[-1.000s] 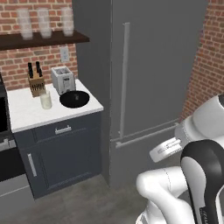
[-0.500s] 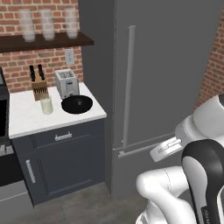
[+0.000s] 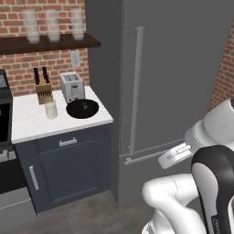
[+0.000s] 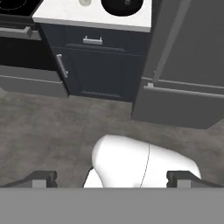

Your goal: Grab a lemon wedge from the fridge and one ice cube from the ice bowl, and put them in the glass of lemonade.

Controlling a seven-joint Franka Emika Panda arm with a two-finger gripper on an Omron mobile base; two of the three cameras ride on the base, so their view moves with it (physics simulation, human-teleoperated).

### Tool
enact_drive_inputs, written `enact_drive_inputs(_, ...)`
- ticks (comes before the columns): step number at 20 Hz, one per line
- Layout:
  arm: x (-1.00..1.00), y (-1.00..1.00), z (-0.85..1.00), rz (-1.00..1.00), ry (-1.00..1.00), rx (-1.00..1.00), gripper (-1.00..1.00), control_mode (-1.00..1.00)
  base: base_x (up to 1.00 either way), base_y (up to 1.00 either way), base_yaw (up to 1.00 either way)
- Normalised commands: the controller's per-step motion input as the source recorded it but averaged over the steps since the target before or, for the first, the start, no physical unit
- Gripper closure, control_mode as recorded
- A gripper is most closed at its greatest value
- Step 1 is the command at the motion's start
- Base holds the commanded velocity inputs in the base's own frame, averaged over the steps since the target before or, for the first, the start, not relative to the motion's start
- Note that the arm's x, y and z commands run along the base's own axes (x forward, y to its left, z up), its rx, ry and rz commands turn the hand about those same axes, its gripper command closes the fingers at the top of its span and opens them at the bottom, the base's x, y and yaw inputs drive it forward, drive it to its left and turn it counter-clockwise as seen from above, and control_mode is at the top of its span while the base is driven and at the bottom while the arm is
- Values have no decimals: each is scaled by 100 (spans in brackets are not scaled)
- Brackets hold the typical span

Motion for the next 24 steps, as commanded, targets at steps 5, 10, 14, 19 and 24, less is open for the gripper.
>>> enact_drive_inputs(5, 25, -20, -7, 0, 0, 0, -100, -100, 0, 0, 0)
enact_drive_inputs(10, 45, -45, -12, 0, -11, 0, -100, -100, 0, 0, 0)
enact_drive_inputs(14, 87, -36, 0, 0, -13, 0, -100, -100, 0, 0, 0)
enact_drive_inputs(19, 100, -15, 0, 0, -4, 0, -100, -100, 0, 0, 0)
enact_drive_inputs(24, 100, -1, 0, 0, -4, 0, -100, -100, 0, 0, 0)
